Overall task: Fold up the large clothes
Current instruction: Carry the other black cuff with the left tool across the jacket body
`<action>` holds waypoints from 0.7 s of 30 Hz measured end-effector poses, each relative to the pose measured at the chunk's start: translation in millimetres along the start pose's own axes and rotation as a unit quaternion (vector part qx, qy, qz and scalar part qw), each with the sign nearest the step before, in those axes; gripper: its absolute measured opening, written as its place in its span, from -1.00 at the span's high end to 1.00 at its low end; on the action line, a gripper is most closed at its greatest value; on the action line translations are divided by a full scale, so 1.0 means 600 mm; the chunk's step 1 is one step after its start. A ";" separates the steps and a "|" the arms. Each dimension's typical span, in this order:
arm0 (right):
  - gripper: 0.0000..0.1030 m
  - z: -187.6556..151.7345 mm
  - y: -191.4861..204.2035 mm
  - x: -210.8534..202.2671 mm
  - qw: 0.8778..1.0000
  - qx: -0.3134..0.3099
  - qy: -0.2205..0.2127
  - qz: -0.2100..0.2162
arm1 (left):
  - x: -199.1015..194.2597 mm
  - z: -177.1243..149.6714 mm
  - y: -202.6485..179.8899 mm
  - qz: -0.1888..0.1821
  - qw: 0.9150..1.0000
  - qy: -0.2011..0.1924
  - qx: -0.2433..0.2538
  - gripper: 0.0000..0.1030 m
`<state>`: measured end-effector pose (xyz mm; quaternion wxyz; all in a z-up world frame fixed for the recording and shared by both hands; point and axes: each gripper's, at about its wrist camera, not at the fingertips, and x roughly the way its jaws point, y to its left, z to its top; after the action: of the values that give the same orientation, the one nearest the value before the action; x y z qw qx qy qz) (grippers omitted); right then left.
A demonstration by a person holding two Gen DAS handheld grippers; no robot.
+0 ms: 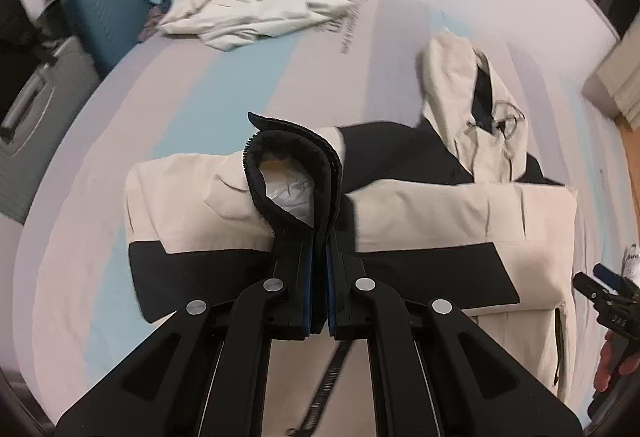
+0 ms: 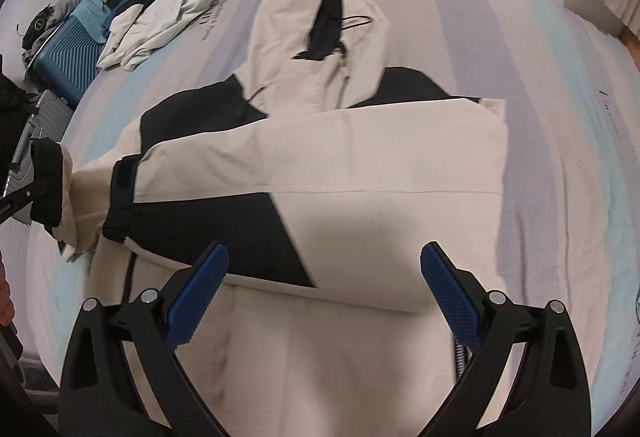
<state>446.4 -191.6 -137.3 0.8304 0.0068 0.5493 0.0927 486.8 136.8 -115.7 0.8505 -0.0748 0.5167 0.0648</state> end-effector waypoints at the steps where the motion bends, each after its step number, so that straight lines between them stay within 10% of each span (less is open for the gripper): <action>1: -0.81 0.001 -0.007 -0.001 1.000 0.001 -0.001 -0.001 | 0.006 0.001 -0.012 -0.001 1.000 0.004 0.002 0.93; 21: -0.81 -0.013 -0.206 -0.043 0.999 0.034 -0.023 -0.027 | 0.063 -0.013 -0.320 -0.043 0.996 0.030 0.072 0.93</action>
<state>447.5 -318.1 -130.9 0.8441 0.0220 0.5332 0.0517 533.3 -51.4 -141.0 0.8398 -0.0377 0.5415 -0.0114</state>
